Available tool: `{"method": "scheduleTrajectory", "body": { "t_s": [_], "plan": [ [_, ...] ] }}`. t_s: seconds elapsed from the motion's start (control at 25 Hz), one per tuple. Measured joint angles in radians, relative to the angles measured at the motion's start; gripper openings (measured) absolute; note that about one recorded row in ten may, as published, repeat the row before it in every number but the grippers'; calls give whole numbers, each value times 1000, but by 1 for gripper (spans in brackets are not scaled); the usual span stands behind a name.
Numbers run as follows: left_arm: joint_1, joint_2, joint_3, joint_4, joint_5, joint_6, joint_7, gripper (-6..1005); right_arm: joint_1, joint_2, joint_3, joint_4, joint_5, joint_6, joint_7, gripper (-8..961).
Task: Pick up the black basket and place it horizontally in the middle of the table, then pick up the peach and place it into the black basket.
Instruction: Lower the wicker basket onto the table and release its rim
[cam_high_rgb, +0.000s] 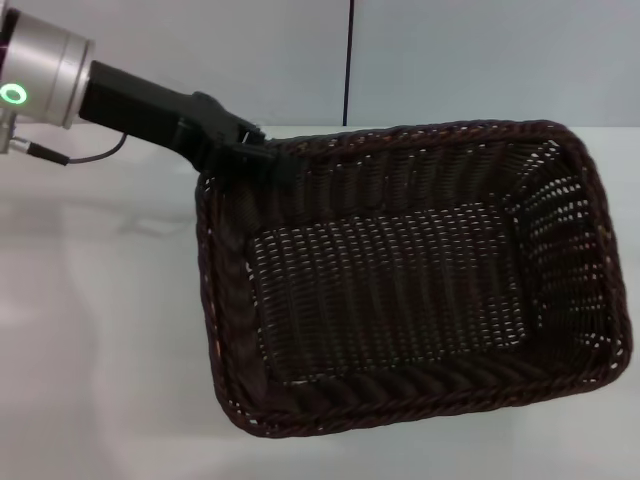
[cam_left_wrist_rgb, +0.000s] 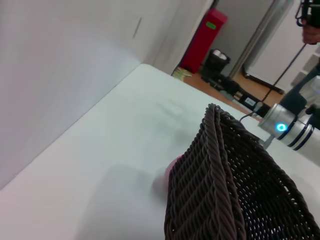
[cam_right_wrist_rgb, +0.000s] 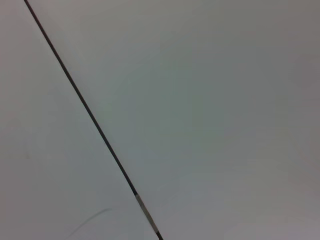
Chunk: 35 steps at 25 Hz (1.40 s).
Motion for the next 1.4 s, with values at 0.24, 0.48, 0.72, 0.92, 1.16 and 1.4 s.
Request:
{"method": "scheduleTrajectory", "body": {
  "t_s": [0.24, 0.48, 0.72, 0.92, 1.16, 1.4],
  "plan": [
    [-18, -12, 10, 0, 0, -28, 30, 206, 3, 0, -1, 4, 0, 2, -1, 660],
    [-25, -15, 15, 0, 0, -74, 42, 207, 8, 0, -13, 4, 0, 14, -1, 660],
    [-25, -19, 15, 1, 1, -100, 51, 208, 11, 0, -13, 4, 0, 16, -2, 659],
    [-29, -24, 28, 1, 2, -110, 61, 208, 11, 0, -13, 4, 0, 17, -2, 659],
    [-32, -34, 30, 7, 1, -134, 72, 209, 12, 0, -13, 6, 0, 26, -1, 659],
    [-32, -52, 30, 18, 0, -180, 83, 210, 12, 0, -14, 11, 0, 28, -2, 660]
  ]
}}
